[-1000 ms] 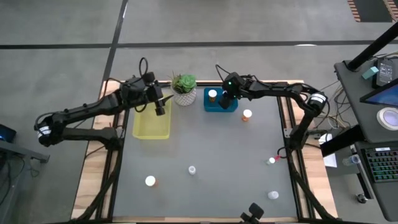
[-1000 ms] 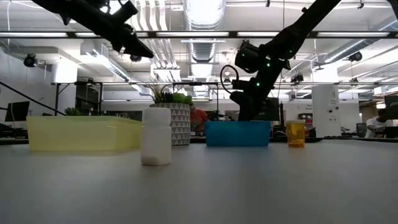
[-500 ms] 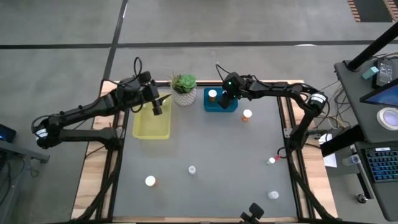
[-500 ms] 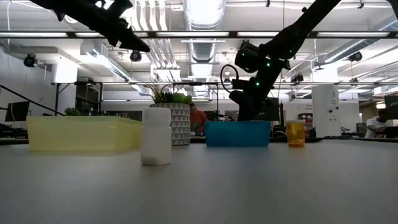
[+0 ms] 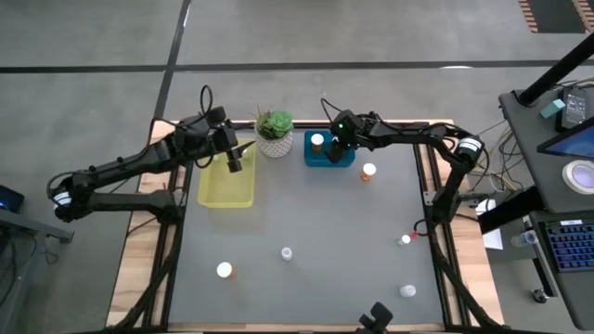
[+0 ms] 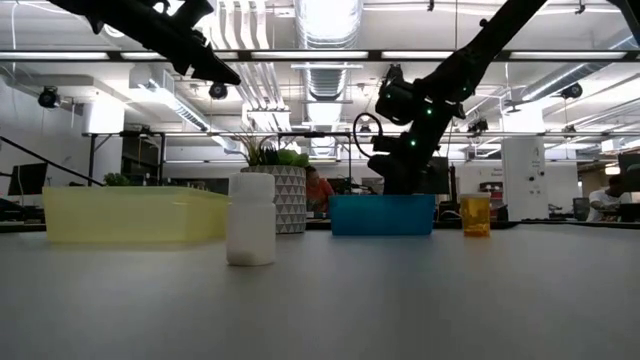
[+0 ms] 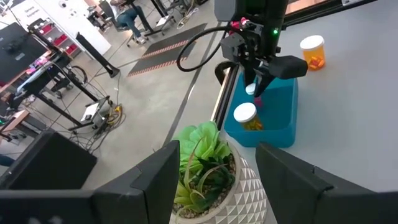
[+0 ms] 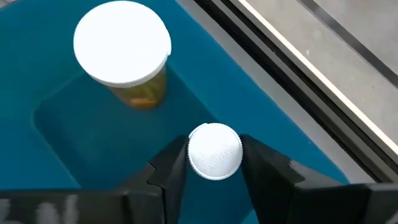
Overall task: Pick and place medicine bottles into bin by pill shape (circle, oval)
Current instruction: Put the blue capsule bottle into the blue bin, then put the white capsule bottle into the blue bin
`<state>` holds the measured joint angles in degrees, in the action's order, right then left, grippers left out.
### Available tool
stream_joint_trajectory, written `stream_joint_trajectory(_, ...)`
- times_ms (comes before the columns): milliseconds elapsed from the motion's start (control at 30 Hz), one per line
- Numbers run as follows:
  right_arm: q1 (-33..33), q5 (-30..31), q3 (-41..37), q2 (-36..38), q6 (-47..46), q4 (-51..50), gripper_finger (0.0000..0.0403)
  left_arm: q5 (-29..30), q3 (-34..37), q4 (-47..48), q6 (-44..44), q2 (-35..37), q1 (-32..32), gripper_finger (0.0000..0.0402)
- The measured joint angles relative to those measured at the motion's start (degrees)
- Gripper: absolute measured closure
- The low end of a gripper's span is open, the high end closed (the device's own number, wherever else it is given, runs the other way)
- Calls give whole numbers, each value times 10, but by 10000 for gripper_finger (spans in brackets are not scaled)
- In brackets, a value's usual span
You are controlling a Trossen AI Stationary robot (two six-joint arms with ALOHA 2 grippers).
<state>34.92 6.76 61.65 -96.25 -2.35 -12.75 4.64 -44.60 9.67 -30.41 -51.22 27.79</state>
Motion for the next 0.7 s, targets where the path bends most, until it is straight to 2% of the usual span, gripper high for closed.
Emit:
stream_joint_trajectory(367,0,13,0,13,-6,-4,173,0,0,2,23,-1,0,206)
stream_joint_trajectory(500,-4,12,0,37,-15,-21,161,-5,0,4,50,-1,-1,206)
stream_joint_trajectory(700,-23,8,0,94,-28,-55,161,-53,0,4,107,-1,-2,206)
